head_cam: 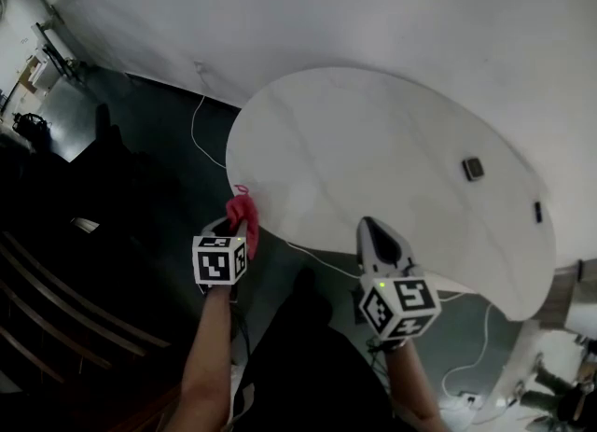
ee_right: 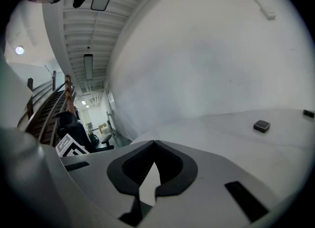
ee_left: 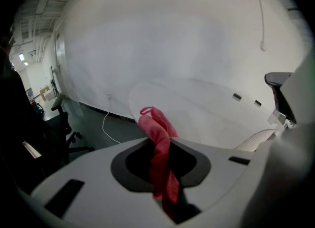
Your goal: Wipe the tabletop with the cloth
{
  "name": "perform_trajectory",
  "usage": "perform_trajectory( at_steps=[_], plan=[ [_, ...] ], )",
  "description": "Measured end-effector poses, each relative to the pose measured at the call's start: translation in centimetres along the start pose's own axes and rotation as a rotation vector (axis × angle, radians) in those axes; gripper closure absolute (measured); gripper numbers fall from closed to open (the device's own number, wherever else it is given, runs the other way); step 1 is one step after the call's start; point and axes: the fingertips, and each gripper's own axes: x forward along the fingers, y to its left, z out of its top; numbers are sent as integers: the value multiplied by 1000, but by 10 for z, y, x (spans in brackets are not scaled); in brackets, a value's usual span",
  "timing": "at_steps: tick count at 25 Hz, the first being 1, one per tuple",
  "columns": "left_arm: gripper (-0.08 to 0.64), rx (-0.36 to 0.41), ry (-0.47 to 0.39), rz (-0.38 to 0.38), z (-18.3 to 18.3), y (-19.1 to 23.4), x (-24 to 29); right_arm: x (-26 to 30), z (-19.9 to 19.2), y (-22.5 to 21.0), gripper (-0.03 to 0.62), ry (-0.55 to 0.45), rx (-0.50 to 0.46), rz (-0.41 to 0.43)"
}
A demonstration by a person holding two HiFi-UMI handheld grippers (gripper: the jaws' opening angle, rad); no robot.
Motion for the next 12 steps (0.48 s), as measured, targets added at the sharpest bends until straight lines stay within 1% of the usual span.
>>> perform_trajectory(
  at_steps=[3, 6, 12],
  plan=[
    [494, -5, -38, 44, 16, 19, -15, -5, 6, -4, 589, -20, 2, -11],
    [494, 9, -95, 64, 38, 24, -31, -10, 12, -7, 589, -39, 4, -19],
    [494, 81, -197, 54, 78, 0, -51, -22, 25, -10, 589, -84, -4, -29]
  ],
)
